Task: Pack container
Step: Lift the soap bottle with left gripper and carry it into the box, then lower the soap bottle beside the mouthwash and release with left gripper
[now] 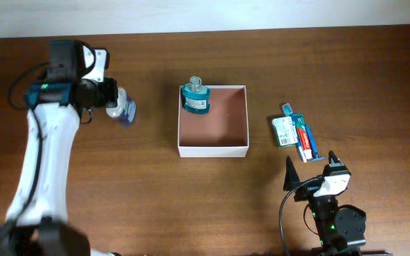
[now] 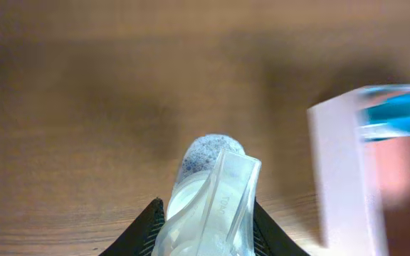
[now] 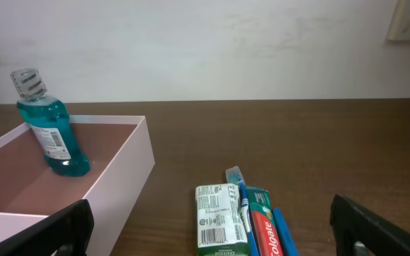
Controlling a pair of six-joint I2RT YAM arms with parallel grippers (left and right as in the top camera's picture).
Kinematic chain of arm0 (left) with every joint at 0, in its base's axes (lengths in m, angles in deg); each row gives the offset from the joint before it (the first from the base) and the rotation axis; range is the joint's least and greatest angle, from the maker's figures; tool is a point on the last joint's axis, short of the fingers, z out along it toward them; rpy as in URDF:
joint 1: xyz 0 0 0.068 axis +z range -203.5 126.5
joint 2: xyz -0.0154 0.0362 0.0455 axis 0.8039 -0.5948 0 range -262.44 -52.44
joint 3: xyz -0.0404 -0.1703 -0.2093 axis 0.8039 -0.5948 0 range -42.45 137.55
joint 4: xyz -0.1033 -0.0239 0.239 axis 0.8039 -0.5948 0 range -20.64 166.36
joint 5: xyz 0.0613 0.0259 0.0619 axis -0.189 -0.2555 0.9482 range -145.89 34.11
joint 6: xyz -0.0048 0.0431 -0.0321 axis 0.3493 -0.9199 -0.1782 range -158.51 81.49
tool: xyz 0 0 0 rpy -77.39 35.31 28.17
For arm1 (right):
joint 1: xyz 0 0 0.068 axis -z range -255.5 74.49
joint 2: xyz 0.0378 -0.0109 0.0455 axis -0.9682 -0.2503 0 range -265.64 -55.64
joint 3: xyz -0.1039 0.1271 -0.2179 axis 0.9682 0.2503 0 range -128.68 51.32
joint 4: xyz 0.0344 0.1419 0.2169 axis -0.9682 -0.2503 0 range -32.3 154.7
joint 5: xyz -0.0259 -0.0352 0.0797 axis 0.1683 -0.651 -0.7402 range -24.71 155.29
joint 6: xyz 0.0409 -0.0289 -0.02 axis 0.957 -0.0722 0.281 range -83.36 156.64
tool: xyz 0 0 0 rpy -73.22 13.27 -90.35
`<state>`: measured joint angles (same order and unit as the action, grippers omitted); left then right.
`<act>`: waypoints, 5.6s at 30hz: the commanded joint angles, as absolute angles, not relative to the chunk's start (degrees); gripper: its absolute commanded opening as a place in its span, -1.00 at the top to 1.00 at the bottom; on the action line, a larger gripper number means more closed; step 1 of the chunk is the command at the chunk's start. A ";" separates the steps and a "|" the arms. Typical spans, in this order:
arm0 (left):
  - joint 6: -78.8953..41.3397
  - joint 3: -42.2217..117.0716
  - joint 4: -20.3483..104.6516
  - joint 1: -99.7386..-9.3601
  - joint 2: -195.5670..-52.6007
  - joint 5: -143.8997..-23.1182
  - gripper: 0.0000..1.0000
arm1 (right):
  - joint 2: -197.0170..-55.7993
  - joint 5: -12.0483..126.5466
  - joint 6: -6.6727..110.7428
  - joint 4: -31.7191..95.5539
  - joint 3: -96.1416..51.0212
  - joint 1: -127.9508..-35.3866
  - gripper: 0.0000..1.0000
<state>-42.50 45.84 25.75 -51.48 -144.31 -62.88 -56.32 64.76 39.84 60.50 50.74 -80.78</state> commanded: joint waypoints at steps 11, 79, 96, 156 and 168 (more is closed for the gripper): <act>-31.09 48.77 23.69 -68.33 -134.59 -64.80 0.73 | -56.15 64.25 40.30 60.23 51.00 -80.26 -0.97; -23.14 17.58 68.30 -86.06 -136.03 -41.30 0.99 | -56.15 64.25 40.30 60.21 51.00 -80.26 -0.97; -23.62 13.25 73.57 -85.58 -139.13 -40.45 0.99 | -56.15 64.25 40.30 60.23 51.00 -80.26 -0.97; -23.79 12.77 74.95 -85.66 -123.24 -47.01 0.99 | -56.15 64.25 40.30 60.21 51.00 -80.26 -0.97; -25.37 16.33 75.49 -95.65 -127.83 -40.47 0.99 | -56.15 64.25 40.28 60.21 51.00 -80.26 -0.97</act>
<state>-23.93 13.21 76.98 -93.49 -124.86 -44.01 -56.32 64.76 39.86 60.50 50.74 -80.78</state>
